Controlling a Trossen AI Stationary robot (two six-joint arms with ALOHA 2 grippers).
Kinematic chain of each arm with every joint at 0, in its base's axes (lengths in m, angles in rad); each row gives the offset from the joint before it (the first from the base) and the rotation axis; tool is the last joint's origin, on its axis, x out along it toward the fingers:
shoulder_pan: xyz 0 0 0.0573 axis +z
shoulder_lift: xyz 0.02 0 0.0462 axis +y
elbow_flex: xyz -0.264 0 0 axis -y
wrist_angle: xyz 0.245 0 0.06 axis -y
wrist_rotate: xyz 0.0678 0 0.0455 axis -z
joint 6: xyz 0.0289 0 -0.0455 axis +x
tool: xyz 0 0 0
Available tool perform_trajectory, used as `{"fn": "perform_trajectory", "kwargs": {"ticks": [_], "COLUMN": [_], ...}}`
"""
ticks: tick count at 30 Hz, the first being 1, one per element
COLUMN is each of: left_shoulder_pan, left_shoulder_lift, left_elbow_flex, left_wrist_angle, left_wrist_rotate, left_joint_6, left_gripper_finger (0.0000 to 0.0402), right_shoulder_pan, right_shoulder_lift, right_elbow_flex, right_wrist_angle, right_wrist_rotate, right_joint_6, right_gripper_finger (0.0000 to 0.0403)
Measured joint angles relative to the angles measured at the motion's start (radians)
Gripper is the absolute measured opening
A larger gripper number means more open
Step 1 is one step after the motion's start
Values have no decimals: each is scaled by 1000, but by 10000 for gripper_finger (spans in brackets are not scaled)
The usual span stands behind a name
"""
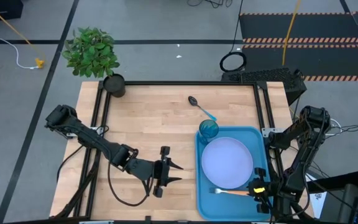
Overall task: Pick and place plate/cup/fork/spoon on tray
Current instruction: Put the orange fork on the blue tray at the left side of the purple plate
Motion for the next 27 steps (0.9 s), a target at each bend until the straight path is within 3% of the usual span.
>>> {"fn": "perform_trajectory", "kwargs": {"ticks": [9,20,27], "left_shoulder_pan": [0,0,0], "left_shoulder_lift": [0,0,0], "left_elbow_flex": [0,0,0], "left_wrist_angle": [0,0,0], "left_wrist_rotate": [1,1,1], "left_joint_6": [0,0,0], "left_gripper_finger": [170,170,170], "right_shoulder_pan": [-2,-2,-2], "right_shoulder_lift": [0,1,2], "right_elbow_flex": [0,-4,-102], "right_wrist_angle": [122,152,372], "right_wrist_rotate": [-36,-52,-61], "right_joint_6": [39,49,18], "right_gripper_finger": [116,32,3]}}
